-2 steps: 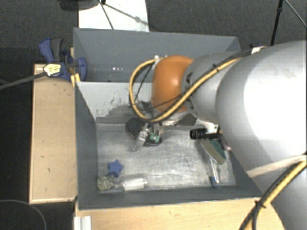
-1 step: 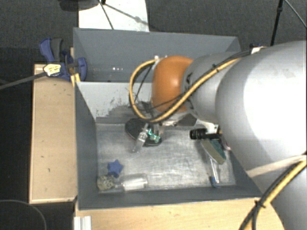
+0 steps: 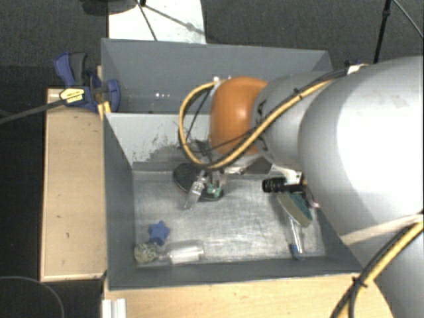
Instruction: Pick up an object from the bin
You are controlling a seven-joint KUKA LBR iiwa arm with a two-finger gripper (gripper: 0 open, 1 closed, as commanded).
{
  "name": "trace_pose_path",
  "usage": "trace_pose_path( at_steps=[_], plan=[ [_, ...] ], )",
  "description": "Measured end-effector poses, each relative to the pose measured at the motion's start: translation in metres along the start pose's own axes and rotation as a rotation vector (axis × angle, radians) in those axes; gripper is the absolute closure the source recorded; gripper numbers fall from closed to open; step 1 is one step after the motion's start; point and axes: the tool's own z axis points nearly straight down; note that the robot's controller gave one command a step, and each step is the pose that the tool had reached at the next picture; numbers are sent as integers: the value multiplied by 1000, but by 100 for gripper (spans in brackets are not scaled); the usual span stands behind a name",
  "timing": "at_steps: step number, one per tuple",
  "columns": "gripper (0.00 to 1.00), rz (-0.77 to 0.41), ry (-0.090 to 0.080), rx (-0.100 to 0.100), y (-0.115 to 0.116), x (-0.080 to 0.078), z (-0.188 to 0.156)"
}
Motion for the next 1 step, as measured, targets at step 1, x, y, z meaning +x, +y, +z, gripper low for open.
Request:
trace_pose_path(
  at_steps=[1],
  plan=[
    [100,127,-2,3,41,18,2]
  ],
)
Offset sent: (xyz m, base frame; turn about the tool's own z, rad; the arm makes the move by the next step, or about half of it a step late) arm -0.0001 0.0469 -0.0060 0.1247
